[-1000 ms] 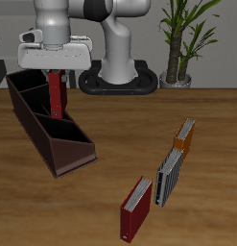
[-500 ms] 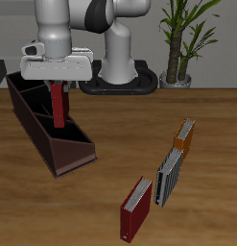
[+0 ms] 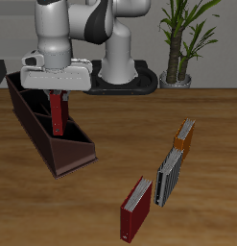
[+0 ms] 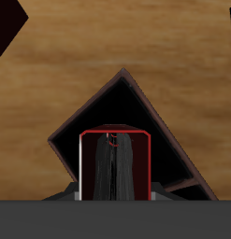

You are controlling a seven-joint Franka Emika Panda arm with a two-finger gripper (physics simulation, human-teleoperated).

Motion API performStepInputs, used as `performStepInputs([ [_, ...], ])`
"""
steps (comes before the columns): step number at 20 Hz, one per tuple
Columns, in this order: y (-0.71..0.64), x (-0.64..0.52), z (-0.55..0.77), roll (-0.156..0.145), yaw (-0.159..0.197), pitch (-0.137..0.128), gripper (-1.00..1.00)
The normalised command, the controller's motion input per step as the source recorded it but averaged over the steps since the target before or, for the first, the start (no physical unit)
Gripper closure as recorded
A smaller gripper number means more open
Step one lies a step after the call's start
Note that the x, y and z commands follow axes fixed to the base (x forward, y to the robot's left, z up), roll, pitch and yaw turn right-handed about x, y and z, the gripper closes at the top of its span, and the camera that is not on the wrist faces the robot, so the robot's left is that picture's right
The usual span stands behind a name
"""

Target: Place the left red book into the right desk caddy's left compartment and place the striped book into the right desk caddy's right compartment

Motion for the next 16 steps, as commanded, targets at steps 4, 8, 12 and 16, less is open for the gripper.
performStepInputs([
  [4,-0.01,0.03,-0.22,-0.004,-0.021,0.020,1.00],
  [8,0.01,0.07,-0.33,-0.010,0.004,0.037,1.00],
  [12,-0.01,0.02,-0.17,-0.014,0.004,0.014,1.00],
  [16,0.01,0.01,-0.16,0.009,0.005,0.031,1.00],
])
